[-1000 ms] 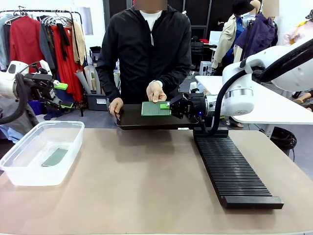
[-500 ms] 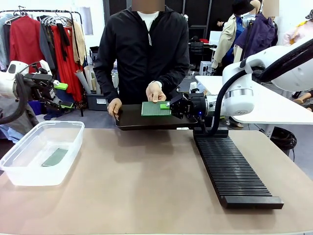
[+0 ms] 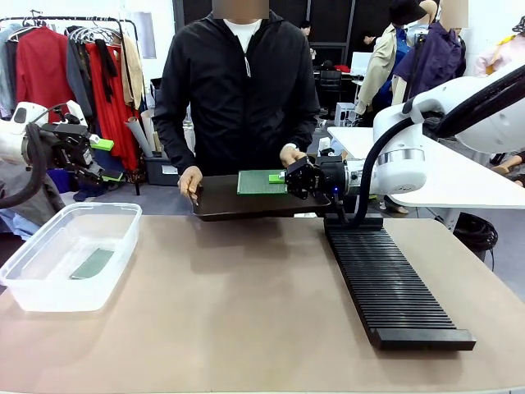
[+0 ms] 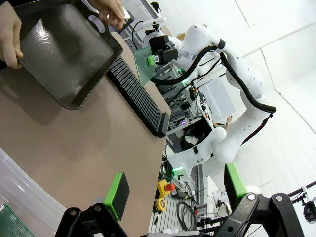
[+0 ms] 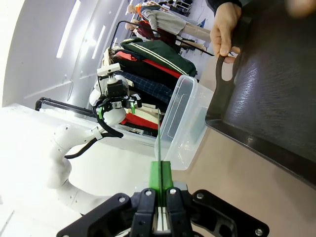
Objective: Sort PCBs into racks and boxes based on the side picked up.
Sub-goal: If the short side of the Blank PCB is picked up, insert it into the PCB Rack ; if the long side is picked up, place it in the Organizing box.
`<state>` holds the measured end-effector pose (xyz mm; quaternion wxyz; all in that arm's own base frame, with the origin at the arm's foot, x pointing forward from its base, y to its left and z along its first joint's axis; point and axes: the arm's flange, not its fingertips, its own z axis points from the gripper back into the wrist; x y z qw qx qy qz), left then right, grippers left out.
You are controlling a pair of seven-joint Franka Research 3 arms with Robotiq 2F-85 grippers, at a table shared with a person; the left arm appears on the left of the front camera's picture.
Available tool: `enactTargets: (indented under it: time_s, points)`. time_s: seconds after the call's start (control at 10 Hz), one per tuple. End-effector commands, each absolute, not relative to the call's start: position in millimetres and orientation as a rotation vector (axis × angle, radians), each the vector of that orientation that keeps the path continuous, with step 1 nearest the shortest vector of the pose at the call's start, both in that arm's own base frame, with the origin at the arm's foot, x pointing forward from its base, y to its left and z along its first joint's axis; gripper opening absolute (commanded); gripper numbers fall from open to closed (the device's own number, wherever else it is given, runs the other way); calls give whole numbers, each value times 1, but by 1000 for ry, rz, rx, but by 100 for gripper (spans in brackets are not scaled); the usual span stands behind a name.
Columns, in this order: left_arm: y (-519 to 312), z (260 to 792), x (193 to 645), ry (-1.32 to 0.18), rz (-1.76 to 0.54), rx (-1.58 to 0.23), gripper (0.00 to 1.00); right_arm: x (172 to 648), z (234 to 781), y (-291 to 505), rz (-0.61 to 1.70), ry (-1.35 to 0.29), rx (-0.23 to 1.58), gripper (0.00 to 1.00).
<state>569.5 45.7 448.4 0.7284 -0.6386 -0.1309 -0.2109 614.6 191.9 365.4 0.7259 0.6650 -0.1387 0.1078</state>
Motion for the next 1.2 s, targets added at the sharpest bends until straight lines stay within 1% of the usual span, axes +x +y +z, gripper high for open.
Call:
enactTargets:
  time_s: [0.0,0.7,0.8,1.1]
  points:
    - [46,449,569,-282,-470,-1400,100,615,368,192,240,-311,1467,0]
    - [46,449,569,-282,-470,-1400,100,615,365,192,238,-306,1466,0]
    - [46,449,569,-282,-470,-1400,100,613,372,182,261,-307,1495,0]
    - [46,449,569,-282,-470,-1400,100,609,384,145,367,-357,1478,0]
